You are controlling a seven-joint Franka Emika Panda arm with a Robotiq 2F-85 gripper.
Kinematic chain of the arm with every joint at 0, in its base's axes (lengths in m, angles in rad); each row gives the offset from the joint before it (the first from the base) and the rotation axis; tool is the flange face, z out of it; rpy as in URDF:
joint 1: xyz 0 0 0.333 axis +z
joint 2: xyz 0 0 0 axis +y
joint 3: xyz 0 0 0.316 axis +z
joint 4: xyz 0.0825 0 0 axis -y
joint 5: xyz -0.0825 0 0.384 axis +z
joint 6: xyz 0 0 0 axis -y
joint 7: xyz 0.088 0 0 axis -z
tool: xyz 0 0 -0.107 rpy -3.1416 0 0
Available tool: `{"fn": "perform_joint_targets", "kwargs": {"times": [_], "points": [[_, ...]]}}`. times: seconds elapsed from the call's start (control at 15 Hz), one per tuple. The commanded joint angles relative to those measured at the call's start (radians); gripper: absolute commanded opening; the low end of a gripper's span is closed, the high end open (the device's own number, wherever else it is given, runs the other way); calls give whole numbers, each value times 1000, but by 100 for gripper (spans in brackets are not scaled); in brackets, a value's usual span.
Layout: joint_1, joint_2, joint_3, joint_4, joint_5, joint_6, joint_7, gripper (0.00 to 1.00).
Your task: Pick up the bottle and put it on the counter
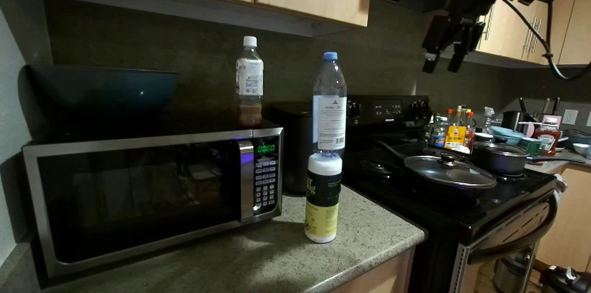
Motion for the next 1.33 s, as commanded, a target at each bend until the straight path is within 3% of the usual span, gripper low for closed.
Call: {"fn": "perform_joint_targets", "kwargs": {"times": [0.0,0.4,0.93,1.27], "points": [[35,80,61,97,-44,29,-19,100],[84,194,136,247,-113,30,-20,100],[87,208,137,256,-129,33,12,100],[100,299,165,343,-158,31,4,100]]}}
